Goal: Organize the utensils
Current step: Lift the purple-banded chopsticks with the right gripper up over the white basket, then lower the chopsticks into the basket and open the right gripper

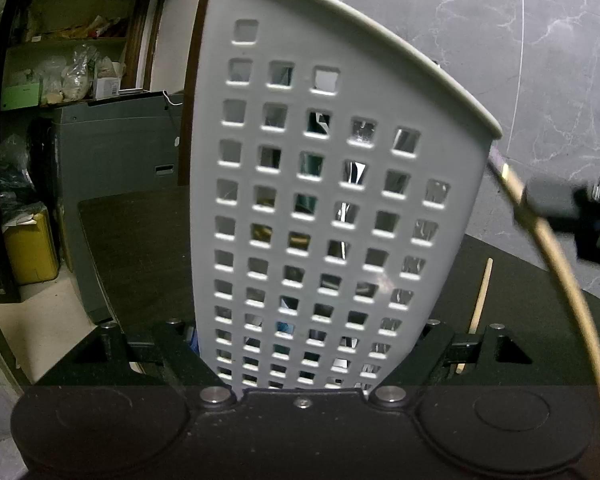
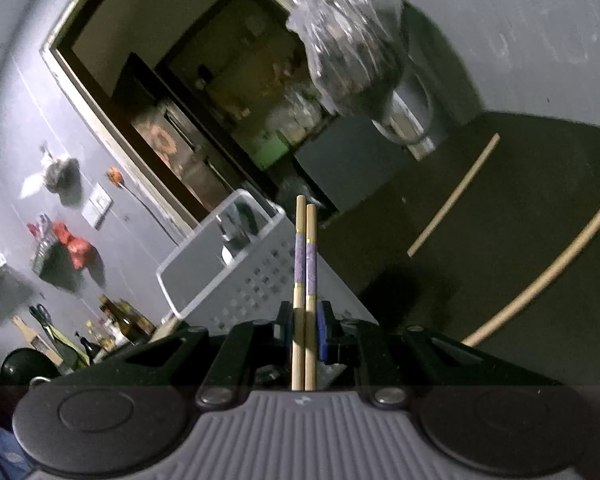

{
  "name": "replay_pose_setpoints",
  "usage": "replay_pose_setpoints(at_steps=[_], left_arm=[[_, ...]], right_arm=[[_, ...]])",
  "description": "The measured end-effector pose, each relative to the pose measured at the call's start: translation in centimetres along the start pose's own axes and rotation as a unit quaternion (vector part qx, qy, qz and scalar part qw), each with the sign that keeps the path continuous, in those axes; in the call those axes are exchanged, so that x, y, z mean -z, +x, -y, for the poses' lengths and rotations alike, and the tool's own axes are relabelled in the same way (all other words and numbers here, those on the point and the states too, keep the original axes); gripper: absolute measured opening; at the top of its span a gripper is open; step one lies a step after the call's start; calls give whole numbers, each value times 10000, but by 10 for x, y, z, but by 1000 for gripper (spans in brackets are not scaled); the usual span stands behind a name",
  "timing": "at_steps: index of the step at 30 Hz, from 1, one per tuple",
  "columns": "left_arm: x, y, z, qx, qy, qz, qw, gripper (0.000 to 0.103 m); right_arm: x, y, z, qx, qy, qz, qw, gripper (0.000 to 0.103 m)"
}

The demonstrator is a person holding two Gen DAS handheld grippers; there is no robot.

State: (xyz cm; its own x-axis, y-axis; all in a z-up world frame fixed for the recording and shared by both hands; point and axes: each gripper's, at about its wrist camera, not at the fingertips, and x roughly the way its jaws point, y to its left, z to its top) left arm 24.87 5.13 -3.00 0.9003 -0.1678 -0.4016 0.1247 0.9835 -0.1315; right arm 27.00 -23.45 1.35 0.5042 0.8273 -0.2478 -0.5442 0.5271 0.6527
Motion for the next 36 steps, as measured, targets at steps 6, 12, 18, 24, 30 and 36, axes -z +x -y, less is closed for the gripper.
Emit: replay_pose_setpoints(at_steps=[6, 12, 18, 24, 30, 36], left_arm=[[0, 0, 0, -1, 1, 0, 10000, 82], [0, 0, 0, -3, -1, -9, 10000, 82], [-2, -1, -1, 3, -6, -14, 10000, 82], [-2, -3, -2, 7, -7, -9, 10000, 81], [-3, -3, -2, 5, -9, -11, 10000, 81], [-2, -2, -1, 8, -7, -11, 10000, 81]], right_arm=[[-25, -14, -21, -169, -348, 604, 9974, 13], [-58, -32, -56, -425, -761, 1525, 9844, 14], [-78, -16, -90, -519, -1126, 2209, 9674, 14], [-64, 14, -114, -427, -1513, 2809, 9468, 14], [-46, 39, -128, -211, -1939, 3301, 9236, 14], [-29, 60, -128, 2, -2168, 3078, 9264, 14]])
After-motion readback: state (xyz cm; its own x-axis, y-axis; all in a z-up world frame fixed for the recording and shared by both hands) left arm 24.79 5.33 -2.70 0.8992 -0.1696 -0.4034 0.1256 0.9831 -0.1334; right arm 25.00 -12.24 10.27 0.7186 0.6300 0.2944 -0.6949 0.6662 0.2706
